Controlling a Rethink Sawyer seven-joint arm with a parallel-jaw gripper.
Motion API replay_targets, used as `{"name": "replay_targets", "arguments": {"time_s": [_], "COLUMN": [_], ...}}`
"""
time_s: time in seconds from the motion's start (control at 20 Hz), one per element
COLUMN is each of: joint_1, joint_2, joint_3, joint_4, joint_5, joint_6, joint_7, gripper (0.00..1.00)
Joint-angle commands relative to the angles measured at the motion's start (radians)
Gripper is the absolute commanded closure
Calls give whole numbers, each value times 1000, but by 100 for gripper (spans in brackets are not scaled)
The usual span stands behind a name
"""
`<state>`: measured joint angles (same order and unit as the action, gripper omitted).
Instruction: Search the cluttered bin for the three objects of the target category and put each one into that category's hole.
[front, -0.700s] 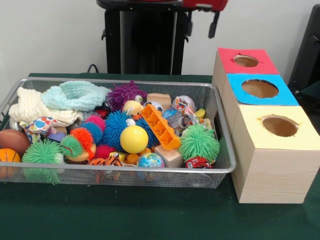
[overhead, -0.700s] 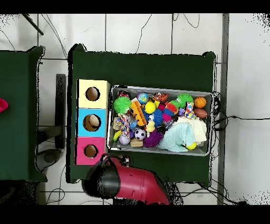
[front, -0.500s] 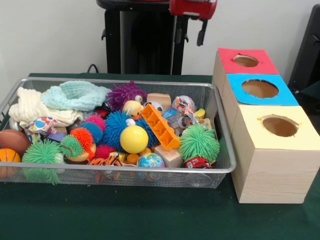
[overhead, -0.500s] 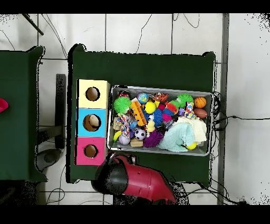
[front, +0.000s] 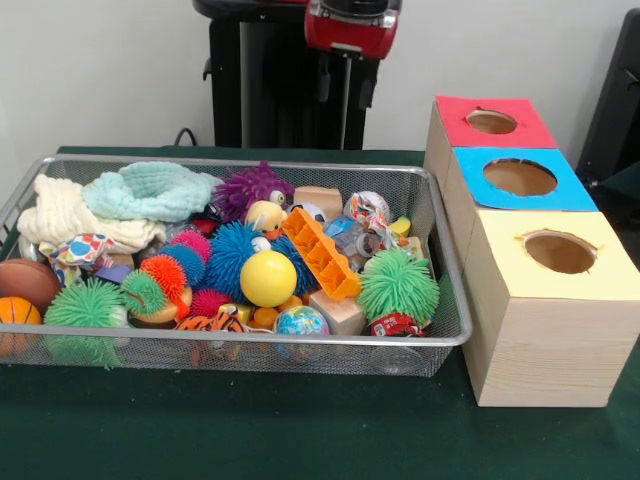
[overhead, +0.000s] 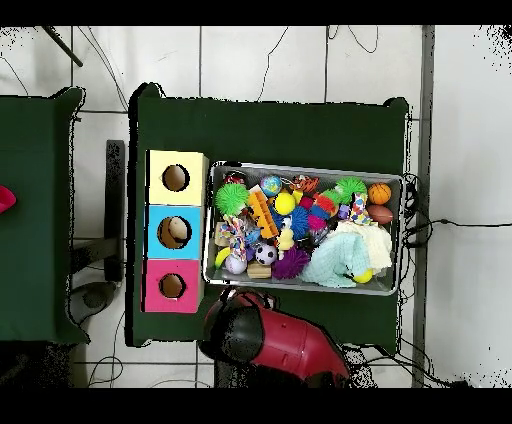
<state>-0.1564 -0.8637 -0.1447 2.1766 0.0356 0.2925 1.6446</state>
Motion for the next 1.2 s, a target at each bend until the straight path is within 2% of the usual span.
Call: {"name": "replay_targets", "arguments": {"time_s": [0.05, 0.2, 0.55, 0.85, 1.0, 1.2], "joint_1": [-103, -145, -199, -234, -256, -271], "joint_2": [55, 83, 140, 178, 198, 210], "joint_3": [27, 45, 63, 85, 103, 105], "joint_4": [-77, -96, -197, -293, -332, -408], "joint_5": [29, 30, 21, -13, -33, -47], "joint_6": [-128, -161, -121, -72, -79, -20], "joint_7": [188, 186, 132, 69, 45, 5], "gripper": [0, 0, 0, 0, 0, 0]}}
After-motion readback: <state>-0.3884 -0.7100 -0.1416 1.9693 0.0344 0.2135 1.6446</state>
